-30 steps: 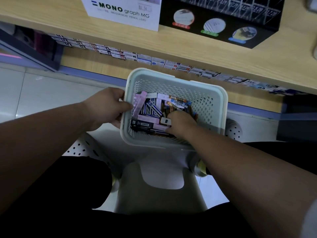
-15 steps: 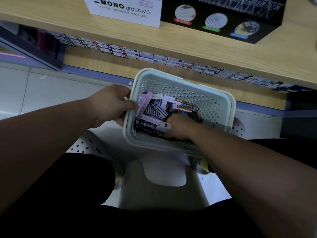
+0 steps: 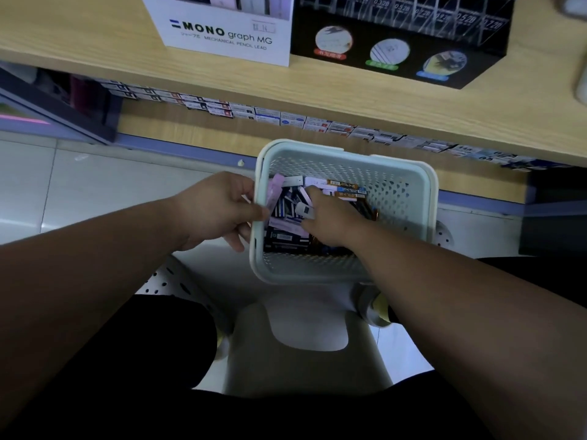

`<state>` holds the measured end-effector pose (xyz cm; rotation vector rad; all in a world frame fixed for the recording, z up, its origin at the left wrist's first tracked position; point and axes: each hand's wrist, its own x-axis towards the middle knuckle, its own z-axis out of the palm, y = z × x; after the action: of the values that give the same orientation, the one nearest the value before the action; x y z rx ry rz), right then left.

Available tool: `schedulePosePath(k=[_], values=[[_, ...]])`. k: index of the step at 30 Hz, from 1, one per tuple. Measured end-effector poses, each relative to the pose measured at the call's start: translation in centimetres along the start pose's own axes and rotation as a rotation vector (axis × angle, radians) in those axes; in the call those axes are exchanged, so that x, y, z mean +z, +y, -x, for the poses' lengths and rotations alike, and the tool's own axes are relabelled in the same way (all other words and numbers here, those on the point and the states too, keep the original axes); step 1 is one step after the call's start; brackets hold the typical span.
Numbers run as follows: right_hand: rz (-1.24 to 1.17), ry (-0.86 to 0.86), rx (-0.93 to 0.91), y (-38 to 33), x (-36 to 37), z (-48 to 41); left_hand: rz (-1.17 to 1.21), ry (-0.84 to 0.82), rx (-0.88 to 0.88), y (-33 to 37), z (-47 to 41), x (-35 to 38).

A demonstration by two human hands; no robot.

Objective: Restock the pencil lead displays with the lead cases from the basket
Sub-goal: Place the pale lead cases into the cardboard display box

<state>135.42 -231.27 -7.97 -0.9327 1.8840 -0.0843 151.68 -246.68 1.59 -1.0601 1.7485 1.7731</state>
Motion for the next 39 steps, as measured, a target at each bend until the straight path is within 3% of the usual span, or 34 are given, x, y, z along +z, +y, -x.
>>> schedulePosePath(k=[10,20,39], values=[[0.005,-0.038,0.072,0.7,2.1,-1.7,0.03,-0.01,-0.082,-2.8,-1.2,-0.6],[-0.244,0.107,0.323,-1.3,3.8,-4.2,0.042,0.11,-0.142,-6.1,-2.6,-2.1],[-0.287,0.331,0.429,-4.3,5.9,-6.9,0.046,0.09,-0.121,-7.7,-3.6,-2.6]])
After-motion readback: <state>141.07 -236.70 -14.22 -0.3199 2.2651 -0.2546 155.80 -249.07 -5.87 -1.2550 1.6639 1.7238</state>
